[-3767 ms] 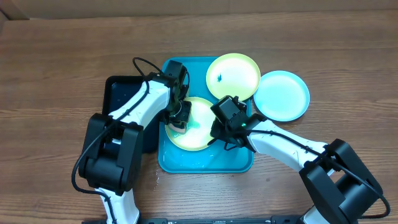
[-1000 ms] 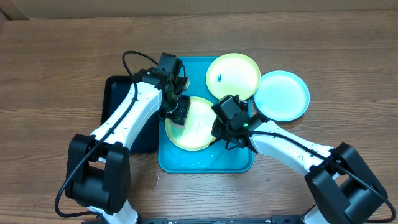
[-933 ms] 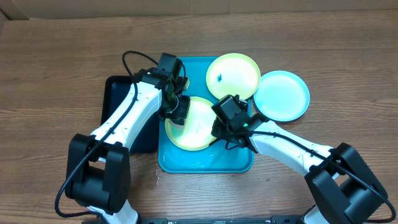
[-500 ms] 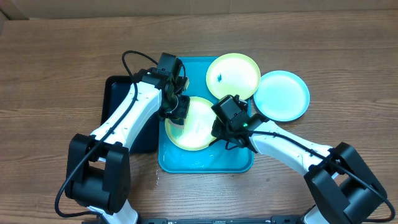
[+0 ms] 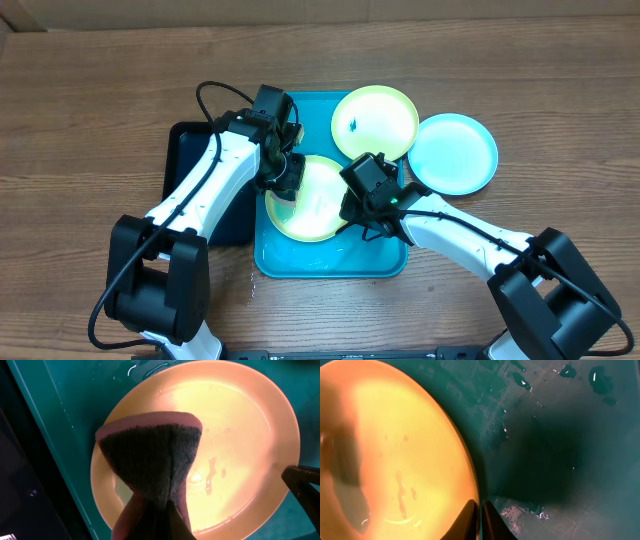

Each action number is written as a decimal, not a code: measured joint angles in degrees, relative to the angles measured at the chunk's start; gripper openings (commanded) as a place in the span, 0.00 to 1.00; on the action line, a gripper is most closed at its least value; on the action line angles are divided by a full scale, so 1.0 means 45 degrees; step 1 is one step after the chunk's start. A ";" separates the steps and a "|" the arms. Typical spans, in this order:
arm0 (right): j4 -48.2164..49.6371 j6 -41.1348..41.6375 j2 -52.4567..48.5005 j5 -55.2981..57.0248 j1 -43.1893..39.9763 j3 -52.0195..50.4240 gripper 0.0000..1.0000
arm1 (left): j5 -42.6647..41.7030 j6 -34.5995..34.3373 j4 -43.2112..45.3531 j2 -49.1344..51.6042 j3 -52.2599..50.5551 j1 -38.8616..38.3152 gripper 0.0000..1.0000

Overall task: Clean dirty plates on tray and stack at the side
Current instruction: 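Scrub the yellow plate surface with the sponge in the left gripper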

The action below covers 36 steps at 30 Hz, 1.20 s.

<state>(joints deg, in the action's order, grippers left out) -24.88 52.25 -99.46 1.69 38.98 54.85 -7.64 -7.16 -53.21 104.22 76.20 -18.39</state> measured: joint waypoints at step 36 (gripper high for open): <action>0.0204 0.0000 -0.0248 -0.0087 0.0005 0.0000 0.04 | 0.0214 -0.0889 0.2691 0.0029 -0.2535 0.0000 0.04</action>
<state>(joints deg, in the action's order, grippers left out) -23.97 52.25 -100.57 1.30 39.00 54.85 -6.68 -11.16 -41.10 104.36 64.79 -18.39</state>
